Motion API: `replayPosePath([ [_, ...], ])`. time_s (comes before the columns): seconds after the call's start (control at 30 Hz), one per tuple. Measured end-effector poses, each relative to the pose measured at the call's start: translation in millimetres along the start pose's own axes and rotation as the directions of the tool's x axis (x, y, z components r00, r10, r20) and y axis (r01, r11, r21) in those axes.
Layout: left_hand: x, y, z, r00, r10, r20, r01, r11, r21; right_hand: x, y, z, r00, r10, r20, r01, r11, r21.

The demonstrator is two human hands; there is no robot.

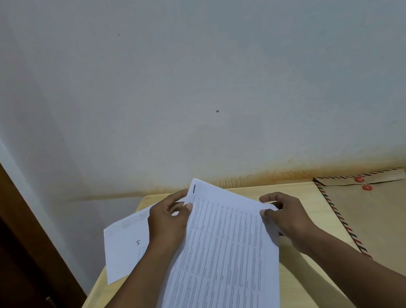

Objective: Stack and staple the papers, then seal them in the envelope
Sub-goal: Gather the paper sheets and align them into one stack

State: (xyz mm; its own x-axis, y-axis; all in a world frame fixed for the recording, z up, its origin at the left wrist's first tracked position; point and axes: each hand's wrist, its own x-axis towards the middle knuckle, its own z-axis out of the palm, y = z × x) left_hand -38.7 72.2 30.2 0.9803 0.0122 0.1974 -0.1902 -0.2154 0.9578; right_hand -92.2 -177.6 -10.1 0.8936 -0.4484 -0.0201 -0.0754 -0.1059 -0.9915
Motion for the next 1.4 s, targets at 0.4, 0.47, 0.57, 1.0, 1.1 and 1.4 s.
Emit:
replayPosePath([
  [0.4, 3, -3, 0, 0.992, -0.116, 0.054, 0.111, 0.989, 0.094, -1, 0, 15, 0.997, -0.018, -0.07, 0.017, 1.0, -0.017],
  [0.47, 1, -6, -4, 0.99, -0.14, 0.019, 0.137, 0.984, 0.115, 1, 2, 16, 1.0, 0.031, -0.004, -0.031, 0.998, -0.059],
  [0.57, 0, -14, -18, 0.982, -0.191, -0.009, 0.19, 0.97, 0.151, -1, 2, 21, 0.98, 0.121, 0.155, -0.085, 0.972, -0.22],
  [1.0, -27, -83, -124, 0.955, -0.294, -0.034, 0.296, 0.938, 0.182, -9, -9, 139, 0.826, -0.081, 0.558, 0.467, 0.653, -0.596],
  [1.1, -33, -97, -136, 0.955, -0.286, -0.08, 0.295, 0.94, 0.173, -14, -4, 156, 0.8, -0.081, 0.594, 0.543, 0.517, -0.661],
  [1.4, -29, -106, -123, 0.973, -0.232, -0.019, 0.231, 0.953, 0.195, -12, -2, 148, 0.804, -0.031, 0.594, 0.575, 0.296, -0.763],
])
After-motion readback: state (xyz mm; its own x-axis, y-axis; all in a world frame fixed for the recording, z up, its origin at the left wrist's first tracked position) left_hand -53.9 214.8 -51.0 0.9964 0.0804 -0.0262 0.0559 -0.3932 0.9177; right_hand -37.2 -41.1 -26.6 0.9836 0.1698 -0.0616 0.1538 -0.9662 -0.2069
